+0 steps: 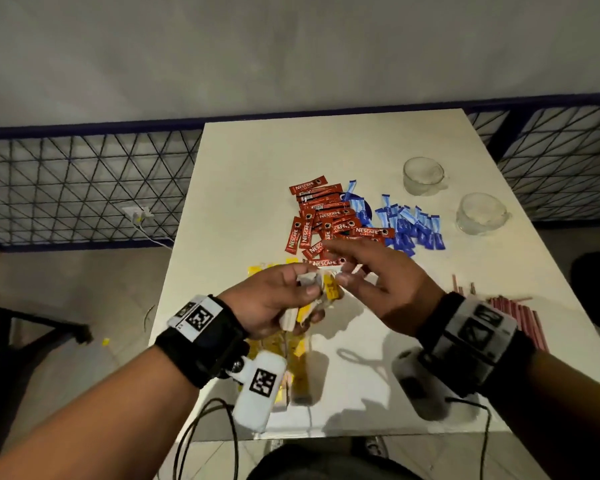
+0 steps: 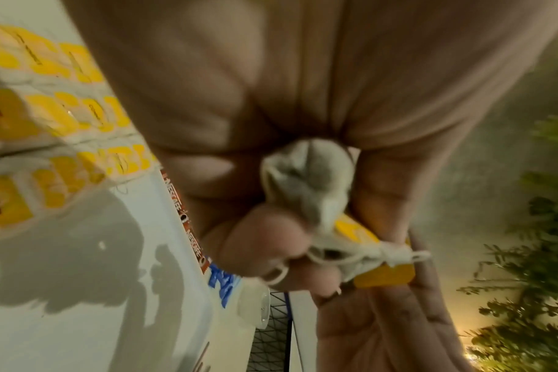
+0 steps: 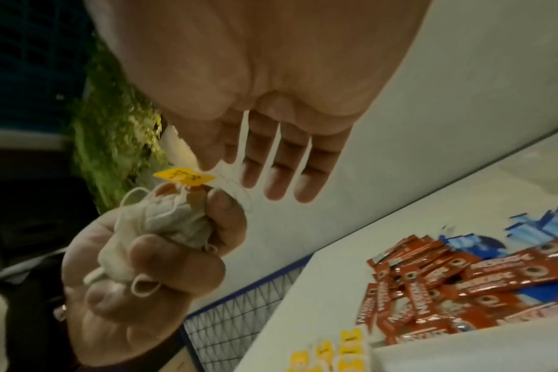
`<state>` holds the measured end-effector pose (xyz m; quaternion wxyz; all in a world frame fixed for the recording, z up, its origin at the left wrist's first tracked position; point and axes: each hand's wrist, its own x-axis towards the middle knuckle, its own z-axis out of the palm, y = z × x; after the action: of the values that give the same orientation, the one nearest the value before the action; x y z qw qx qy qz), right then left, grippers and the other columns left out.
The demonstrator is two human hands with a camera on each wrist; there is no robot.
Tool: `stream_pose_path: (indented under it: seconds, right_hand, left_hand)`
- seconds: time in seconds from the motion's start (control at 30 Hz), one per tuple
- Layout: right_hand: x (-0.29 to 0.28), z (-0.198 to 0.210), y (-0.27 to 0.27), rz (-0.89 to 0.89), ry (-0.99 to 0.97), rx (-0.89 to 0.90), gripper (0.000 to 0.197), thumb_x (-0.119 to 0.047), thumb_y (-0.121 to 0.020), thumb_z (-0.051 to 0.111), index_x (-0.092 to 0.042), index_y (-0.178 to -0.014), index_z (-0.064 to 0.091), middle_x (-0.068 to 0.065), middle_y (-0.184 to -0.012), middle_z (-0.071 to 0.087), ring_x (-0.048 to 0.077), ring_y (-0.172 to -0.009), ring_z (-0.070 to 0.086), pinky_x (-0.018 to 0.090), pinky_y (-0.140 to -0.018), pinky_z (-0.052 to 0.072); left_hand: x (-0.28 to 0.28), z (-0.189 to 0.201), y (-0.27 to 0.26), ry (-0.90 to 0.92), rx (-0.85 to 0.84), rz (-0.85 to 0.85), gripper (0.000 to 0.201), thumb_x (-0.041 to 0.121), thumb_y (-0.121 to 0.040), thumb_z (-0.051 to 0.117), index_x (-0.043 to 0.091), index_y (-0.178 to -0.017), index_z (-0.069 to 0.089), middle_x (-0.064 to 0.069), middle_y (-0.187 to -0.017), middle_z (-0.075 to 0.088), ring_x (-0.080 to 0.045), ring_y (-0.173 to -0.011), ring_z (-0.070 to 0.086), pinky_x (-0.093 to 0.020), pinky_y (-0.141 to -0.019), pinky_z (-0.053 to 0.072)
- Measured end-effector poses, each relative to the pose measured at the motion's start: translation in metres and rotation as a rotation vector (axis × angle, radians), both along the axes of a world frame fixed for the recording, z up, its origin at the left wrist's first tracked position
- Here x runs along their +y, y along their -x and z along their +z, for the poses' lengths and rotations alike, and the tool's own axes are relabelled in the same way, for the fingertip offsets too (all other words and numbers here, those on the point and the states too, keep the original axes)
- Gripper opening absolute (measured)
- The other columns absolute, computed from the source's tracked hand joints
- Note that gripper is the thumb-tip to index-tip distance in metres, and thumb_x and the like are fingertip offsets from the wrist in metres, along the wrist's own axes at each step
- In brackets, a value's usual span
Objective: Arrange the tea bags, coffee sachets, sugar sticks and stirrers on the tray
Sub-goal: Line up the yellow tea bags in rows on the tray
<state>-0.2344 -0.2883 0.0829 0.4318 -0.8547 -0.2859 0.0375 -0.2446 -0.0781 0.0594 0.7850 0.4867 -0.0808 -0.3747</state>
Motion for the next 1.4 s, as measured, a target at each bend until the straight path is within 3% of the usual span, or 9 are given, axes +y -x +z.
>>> stream_pose_path:
  seconds: [0.2, 0.33, 0.47, 0.6, 0.77, 0.93, 1.07, 1.2, 1.4]
  right_hand:
    - [0.009, 0.003, 0.007, 0.036, -0.19, 0.122, 0.012, -0.036, -0.083, 0.062, -0.027, -0.088, 0.067, -0.013, -0.101, 0.063, 0.014, -0.093, 0.062, 0.038, -0.073, 0.055]
    - [0.012, 0.013, 0.011, 0.028, -0.222, 0.18, 0.003, -0.022, -0.087, 0.064, -0.022, -0.085, 0.064, -0.005, -0.093, 0.067, 0.012, -0.087, 0.063, 0.033, -0.076, 0.053]
    - [0.013, 0.026, 0.011, 0.005, -0.101, 0.144, 0.012, -0.017, -0.09, 0.064, -0.026, -0.084, 0.061, -0.012, -0.08, 0.065, 0.002, -0.077, 0.06, 0.02, -0.073, 0.048]
    - [0.019, 0.037, 0.006, 0.014, 0.119, 0.031, 0.01, -0.021, -0.089, 0.065, -0.028, -0.082, 0.064, -0.017, -0.077, 0.061, -0.003, -0.074, 0.056, 0.011, -0.065, 0.039]
    - [0.034, 0.045, 0.007, 0.097, 0.238, -0.06, 0.003, -0.025, -0.086, 0.069, -0.025, -0.087, 0.071, -0.014, -0.081, 0.058, 0.001, -0.077, 0.054, 0.013, -0.065, 0.038]
    - [0.049, 0.041, 0.012, 0.107, 0.231, -0.066, 0.004, -0.021, -0.087, 0.066, -0.023, -0.083, 0.066, -0.009, -0.084, 0.057, 0.008, -0.077, 0.052, 0.014, -0.067, 0.036]
    - [0.056, 0.023, 0.026, 0.06, 0.107, 0.146, 0.008, -0.025, -0.09, 0.064, -0.026, -0.082, 0.063, -0.008, -0.084, 0.061, 0.014, -0.08, 0.057, 0.029, -0.07, 0.044]
    - [0.061, 0.006, 0.034, 0.049, 0.06, 0.225, 0.012, -0.024, -0.091, 0.062, -0.022, -0.079, 0.064, 0.002, -0.081, 0.064, 0.018, -0.076, 0.057, 0.033, -0.072, 0.045]
    - [0.061, -0.02, 0.043, 0.014, 0.031, 0.389, 0.011, -0.025, -0.093, 0.059, -0.024, -0.083, 0.061, -0.001, -0.076, 0.064, 0.013, -0.07, 0.062, 0.033, -0.071, 0.048]
  left_hand:
    - [-0.006, 0.008, 0.024, 0.075, 0.046, 0.102, 0.041, 0.029, -0.071, 0.083, 0.008, -0.099, 0.062, -0.01, -0.081, 0.063, -0.019, -0.064, 0.06, -0.021, -0.045, 0.044]
    - [-0.003, 0.003, 0.034, 0.151, 0.124, 0.284, 0.044, 0.019, -0.064, 0.085, 0.008, -0.102, 0.065, -0.014, -0.091, 0.064, -0.025, -0.065, 0.061, -0.022, -0.044, 0.045]
    - [0.001, 0.002, 0.044, 0.186, 0.257, 0.499, 0.037, 0.017, -0.051, 0.082, 0.008, -0.082, 0.063, -0.015, -0.084, 0.062, -0.027, -0.059, 0.057, -0.021, -0.043, 0.035]
    - [0.003, 0.015, 0.048, -0.34, -0.004, 0.704, 0.025, 0.029, -0.075, 0.075, 0.019, -0.064, 0.055, -0.007, -0.07, 0.058, -0.018, -0.047, 0.046, -0.02, -0.043, 0.03]
    - [0.002, 0.031, 0.048, -0.785, -0.482, 0.519, 0.02, 0.019, -0.076, 0.08, 0.027, -0.092, 0.072, 0.014, -0.067, 0.062, 0.003, -0.047, 0.052, -0.017, -0.055, 0.044]
    - [0.011, 0.025, 0.06, -0.871, -0.44, 0.482, 0.009, 0.038, -0.079, 0.074, 0.032, -0.073, 0.076, 0.008, -0.066, 0.067, -0.007, -0.054, 0.052, -0.033, -0.06, 0.048]
    - [0.02, 0.015, 0.072, -0.8, -0.388, 0.575, 0.046, 0.059, -0.061, 0.066, 0.017, -0.077, 0.074, -0.024, -0.078, 0.066, -0.02, -0.056, 0.052, -0.038, -0.059, 0.047]
    - [0.024, 0.008, 0.083, -0.838, -0.36, 0.576, 0.054, 0.055, -0.066, 0.07, 0.005, -0.083, 0.072, -0.019, -0.07, 0.062, -0.017, -0.052, 0.054, -0.033, -0.059, 0.047]
    - [0.029, -0.01, 0.094, -0.951, -0.357, 0.534, 0.023, 0.038, -0.083, 0.073, 0.02, -0.07, 0.068, 0.006, -0.056, 0.058, -0.008, -0.048, 0.052, -0.023, -0.057, 0.044]
